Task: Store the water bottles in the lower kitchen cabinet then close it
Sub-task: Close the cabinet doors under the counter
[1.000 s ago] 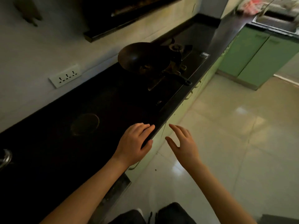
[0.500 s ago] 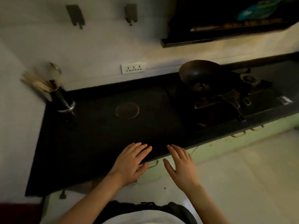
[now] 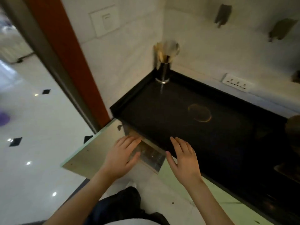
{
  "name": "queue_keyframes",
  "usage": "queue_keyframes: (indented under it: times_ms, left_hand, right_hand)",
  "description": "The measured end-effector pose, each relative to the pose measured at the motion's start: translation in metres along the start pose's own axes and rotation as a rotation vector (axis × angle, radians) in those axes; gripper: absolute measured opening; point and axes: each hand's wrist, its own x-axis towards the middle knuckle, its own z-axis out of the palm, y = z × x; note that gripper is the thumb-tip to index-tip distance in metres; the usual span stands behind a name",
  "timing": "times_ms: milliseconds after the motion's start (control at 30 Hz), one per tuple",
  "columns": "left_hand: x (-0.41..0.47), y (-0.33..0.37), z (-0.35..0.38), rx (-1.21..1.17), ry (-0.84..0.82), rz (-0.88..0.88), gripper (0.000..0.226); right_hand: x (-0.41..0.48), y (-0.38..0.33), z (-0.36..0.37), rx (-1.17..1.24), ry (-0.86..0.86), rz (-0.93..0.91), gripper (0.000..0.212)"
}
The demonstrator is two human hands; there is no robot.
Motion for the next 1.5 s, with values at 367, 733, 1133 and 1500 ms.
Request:
queue_keyframes:
  times_ms: [367,733,1133,1500]
  left_hand:
    - [-0.082,-0.089,-0.007,-0.077,0.078,-0.338,0.052]
    - [-0.062,-0.207,0.013,-0.091,0.114,-0.523,0.066]
    - [-0.028,-0.264,0.093,-0.118,-0.008,-0.815,0.045]
    - [-0.021,-0.224,0.101,-0.200,-0.065,-0.890,0.030]
  right_hand:
    - [0.026,-0.110,0.071,0.033,-0.174,-0.281,0.051]
    - [0.092,-0.169,0.152,0.085,-0.145,-0.299,0.055]
    - [0.172,-0.086,0.223,-0.076,-0.191,-0.387,0.045]
    - [0.206,-0.014,0.202,0.030,-0.387,-0.456,0.049]
